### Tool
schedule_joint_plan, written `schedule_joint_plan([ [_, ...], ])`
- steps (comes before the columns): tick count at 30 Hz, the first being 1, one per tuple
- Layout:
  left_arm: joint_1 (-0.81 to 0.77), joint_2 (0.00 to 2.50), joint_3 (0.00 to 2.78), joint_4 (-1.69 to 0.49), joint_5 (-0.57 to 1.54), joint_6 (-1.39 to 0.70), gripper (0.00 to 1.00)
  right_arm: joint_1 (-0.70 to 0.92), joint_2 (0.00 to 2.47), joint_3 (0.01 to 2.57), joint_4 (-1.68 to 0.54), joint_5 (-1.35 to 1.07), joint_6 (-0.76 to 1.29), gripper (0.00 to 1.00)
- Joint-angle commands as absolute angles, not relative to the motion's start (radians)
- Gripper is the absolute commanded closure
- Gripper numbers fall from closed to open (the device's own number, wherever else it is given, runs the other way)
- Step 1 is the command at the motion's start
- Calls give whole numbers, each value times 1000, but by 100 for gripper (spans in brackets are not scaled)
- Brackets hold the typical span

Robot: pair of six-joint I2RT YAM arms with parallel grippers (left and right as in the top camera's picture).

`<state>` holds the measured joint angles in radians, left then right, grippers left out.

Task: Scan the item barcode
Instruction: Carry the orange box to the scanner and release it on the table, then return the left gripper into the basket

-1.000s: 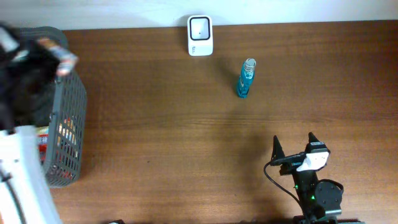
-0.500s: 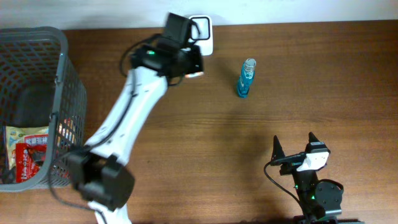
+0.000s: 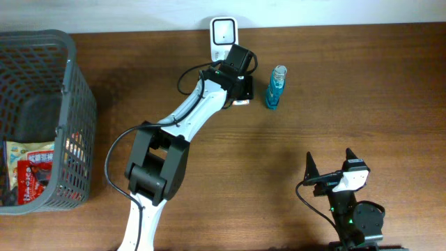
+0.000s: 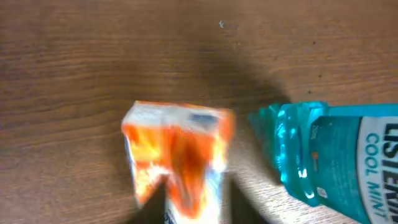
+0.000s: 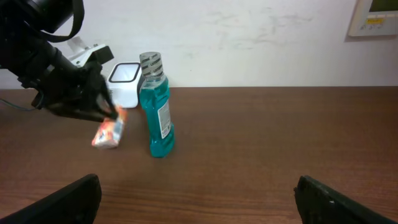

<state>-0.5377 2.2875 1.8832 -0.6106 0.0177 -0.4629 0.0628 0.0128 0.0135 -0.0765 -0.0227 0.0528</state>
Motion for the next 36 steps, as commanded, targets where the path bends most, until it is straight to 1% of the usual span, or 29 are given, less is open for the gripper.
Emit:
schedule_joint_plan([
  [1,-549,2292,1897,-600,49,-453,35,70,8,6,-79,-14,56,2],
  [3,-545,2278,1926,-614,71,-453,21,70,8,6,-79,-14,56,1],
  [4,-540,2260,1955,-631,75,-453,21,70,8,6,-79,-14,56,2],
  [6,-528,2215,2015,-684,75,-447,24,70,8,6,-79,-14,56,2],
  [8,-506,2145,2078,-766,74,-369,24,70,8,6,-79,-14,56,2],
  [9,-489,2099,2107,-822,69,-337,24,70,8,6,-79,-14,56,2],
  [11,-442,2003,2146,-929,12,-334,20,70,8,6,-79,-14,56,2],
  [12,-418,1961,2150,-966,-22,-335,20,70,8,6,-79,-14,56,2],
  [13,-396,1927,2150,-991,-47,-335,8,70,8,6,-79,-14,56,2],
  [14,-346,1864,2150,-1042,-96,-335,1,70,8,6,-79,-14,56,2],
  [16,-222,1755,2150,-1135,-146,-337,1,70,8,6,-79,-14,56,2],
  [20,74,1627,2149,-1272,-147,-434,1,70,8,6,-79,-14,56,2],
  [22,247,1602,2149,-1380,-147,-509,1,70,8,6,-79,-14,56,2],
  [25,448,1604,2134,-1476,-127,-563,1,70,8,6,-79,-14,56,2],
  [27,529,1604,2106,-1482,-91,-585,1,70,8,6,-79,-14,56,2],
  [30,642,1604,1987,-1469,-11,-616,1,70,8,6,-79,-14,56,2],
  [32,658,1604,1893,-1433,4,-616,1,70,8,6,-79,-14,56,2],
  [33,658,1604,1791,-1364,25,-617,1,70,8,6,-79,-14,56,2],
  [36,655,1604,1620,-1243,72,-622,1,70,8,6,-79,-14,56,2],
])
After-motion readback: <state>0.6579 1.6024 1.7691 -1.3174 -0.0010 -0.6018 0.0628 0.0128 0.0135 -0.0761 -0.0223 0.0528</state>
